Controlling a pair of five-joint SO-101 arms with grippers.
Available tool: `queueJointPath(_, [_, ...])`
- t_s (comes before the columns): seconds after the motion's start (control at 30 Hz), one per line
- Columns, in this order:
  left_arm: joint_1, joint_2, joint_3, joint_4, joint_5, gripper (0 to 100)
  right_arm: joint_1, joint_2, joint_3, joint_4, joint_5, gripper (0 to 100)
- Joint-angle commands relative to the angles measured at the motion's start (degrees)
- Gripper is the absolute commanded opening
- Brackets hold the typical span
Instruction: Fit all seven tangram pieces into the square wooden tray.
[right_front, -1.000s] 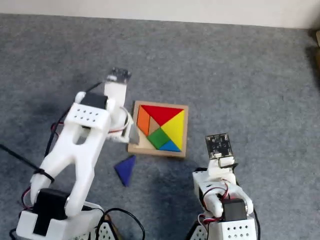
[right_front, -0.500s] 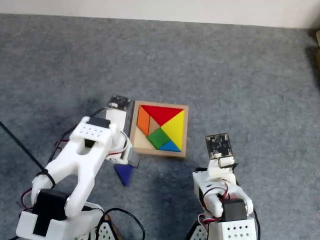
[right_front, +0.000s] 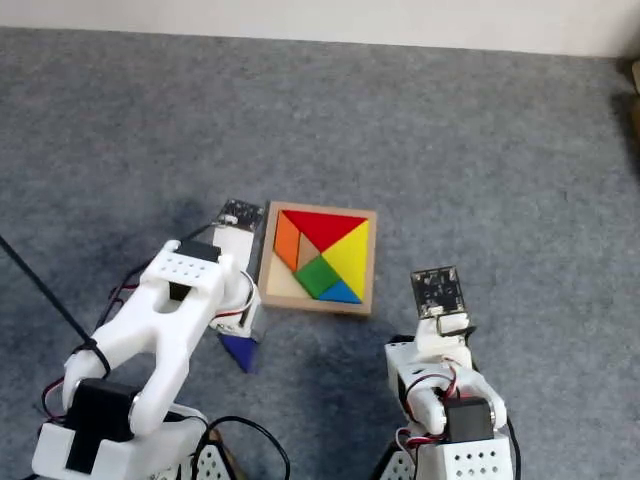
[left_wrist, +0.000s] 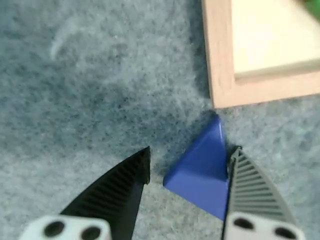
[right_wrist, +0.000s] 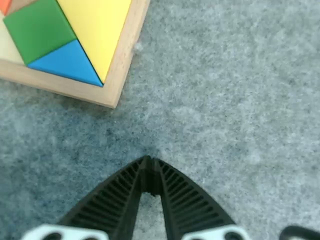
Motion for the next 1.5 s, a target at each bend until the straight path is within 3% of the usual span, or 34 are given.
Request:
queueJointPath(0.0, [-2.8,-2.0,-0.2,1.1,-0.2,25,0.7,-0.7,6.5,0.4,-0.2,0.5])
queueJointPath(0.37, [-4.9,-2.0,0.2,6.0,0.9,25,0.7,-0.7,6.5,0.4,-0.2,0.5])
queueJointPath(0.83, [-3.8,-1.5,1.4,5.5,1.9,25,0.7,-0.7,6.5,0.4,-0.2,0.5])
queueJointPath(1.0, [-0.7,-1.5,2.4,3.8,1.9,18,0.7,-0.7,6.5,0.4,-0.2,0.5])
queueJointPath(1.47, [-0.1,-2.1,0.7,4.0,1.9,17,0.7,-0.7,6.5,0.4,-0.2,0.5])
